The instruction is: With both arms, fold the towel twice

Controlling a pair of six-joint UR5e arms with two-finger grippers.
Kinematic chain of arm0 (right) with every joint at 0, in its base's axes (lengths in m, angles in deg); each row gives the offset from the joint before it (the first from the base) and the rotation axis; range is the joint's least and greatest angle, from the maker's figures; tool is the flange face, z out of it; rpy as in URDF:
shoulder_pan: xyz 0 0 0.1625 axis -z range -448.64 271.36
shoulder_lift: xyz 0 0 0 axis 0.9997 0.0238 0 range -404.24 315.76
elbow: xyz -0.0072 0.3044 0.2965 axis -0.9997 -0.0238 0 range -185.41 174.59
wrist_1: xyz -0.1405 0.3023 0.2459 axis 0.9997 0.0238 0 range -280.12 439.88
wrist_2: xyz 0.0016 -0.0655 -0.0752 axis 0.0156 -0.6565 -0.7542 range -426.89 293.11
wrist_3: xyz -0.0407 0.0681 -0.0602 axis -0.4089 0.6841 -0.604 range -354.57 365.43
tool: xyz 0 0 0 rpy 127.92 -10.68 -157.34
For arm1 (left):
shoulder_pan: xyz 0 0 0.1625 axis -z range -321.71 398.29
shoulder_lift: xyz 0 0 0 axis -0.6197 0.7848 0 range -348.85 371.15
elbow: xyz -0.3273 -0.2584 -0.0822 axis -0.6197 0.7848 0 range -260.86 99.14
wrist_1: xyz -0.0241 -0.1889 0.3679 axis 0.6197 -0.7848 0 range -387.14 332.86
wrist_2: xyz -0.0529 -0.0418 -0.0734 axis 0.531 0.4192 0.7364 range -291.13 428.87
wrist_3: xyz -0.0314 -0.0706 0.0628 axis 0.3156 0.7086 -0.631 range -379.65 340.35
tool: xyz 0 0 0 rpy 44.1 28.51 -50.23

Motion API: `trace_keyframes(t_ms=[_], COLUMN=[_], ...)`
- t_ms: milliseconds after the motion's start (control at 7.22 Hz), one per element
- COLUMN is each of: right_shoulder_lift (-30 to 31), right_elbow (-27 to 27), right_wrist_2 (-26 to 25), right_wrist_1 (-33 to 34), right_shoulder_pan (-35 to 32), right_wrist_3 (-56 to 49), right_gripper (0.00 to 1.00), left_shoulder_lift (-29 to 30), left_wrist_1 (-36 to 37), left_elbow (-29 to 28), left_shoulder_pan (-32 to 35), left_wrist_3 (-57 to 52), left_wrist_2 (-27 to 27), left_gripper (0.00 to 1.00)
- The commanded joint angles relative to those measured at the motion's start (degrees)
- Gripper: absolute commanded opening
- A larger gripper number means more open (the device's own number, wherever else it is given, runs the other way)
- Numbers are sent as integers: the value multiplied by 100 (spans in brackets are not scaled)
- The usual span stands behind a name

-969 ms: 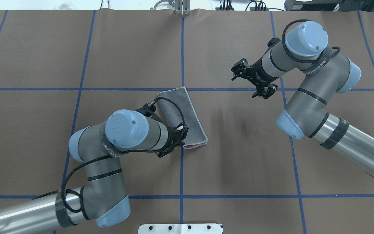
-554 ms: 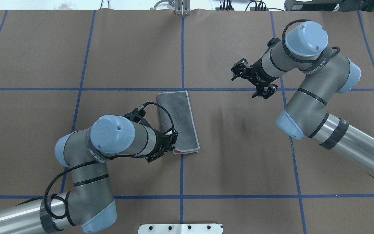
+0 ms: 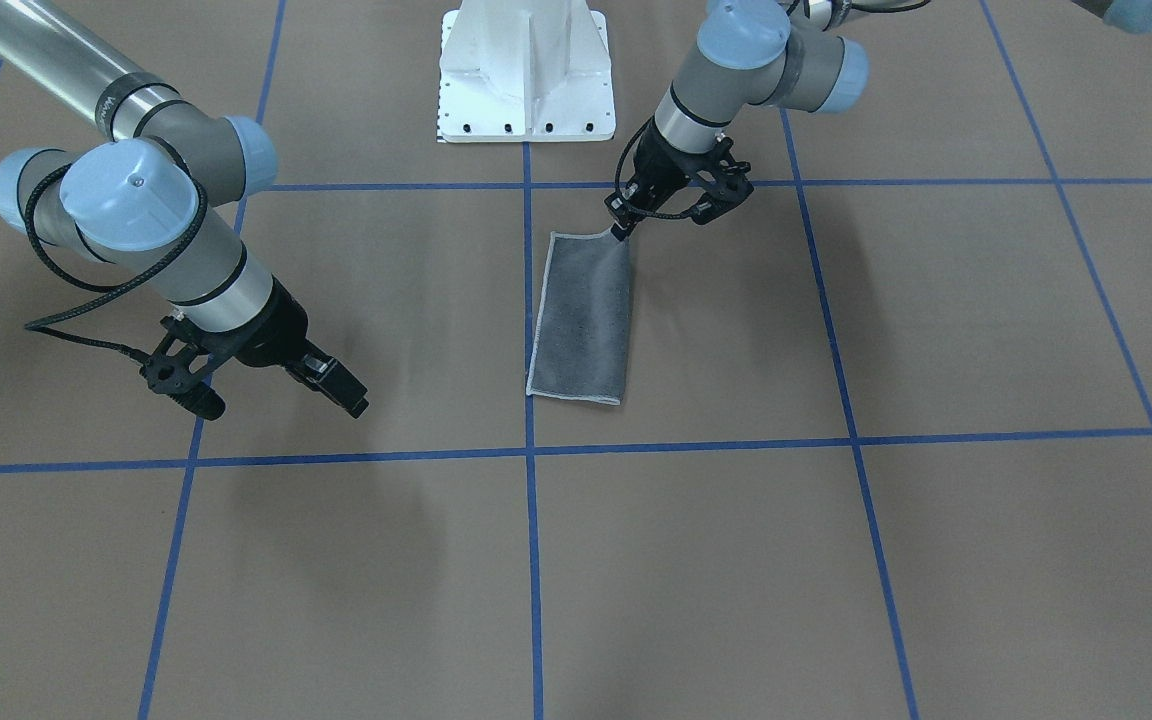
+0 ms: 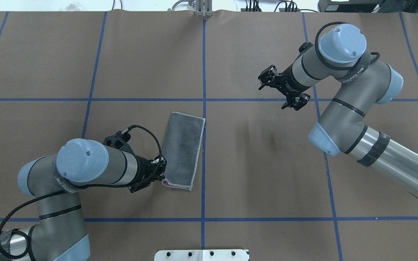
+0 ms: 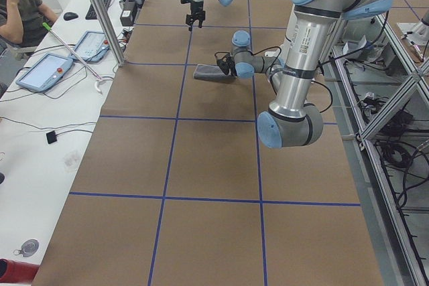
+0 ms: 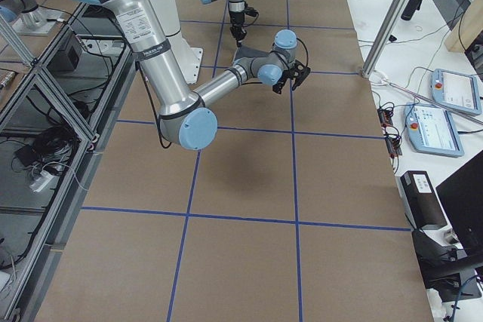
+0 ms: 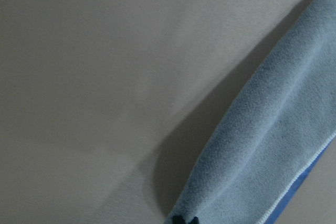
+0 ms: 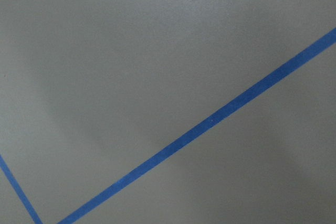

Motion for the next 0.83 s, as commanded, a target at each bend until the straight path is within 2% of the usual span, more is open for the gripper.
trace_keyframes(t_ms=[0,277,554,692], right_shoulder_lift=[-6,2,-6,-6], right_elbow=[0,0,0,0], right_wrist_2=[0,0,0,0], right_wrist_1=[0,0,0,0], right_shoulder_pan=[0,0,0,0], right_wrist_3=[-9,-18,-18,-18], right_gripper=[100,100,100,100], left_shoulder_lift=[8,-18,-44,-53], left_wrist_1=[-14,-14,-14,4], left_elbow=[4,-31,-40,-40], left_shoulder_pan=[0,-26,-17,-17], left_wrist_3=[-26,-17,-17,-8], left_wrist_2=[0,-61,-79,-88], left_gripper=[0,0,7,17])
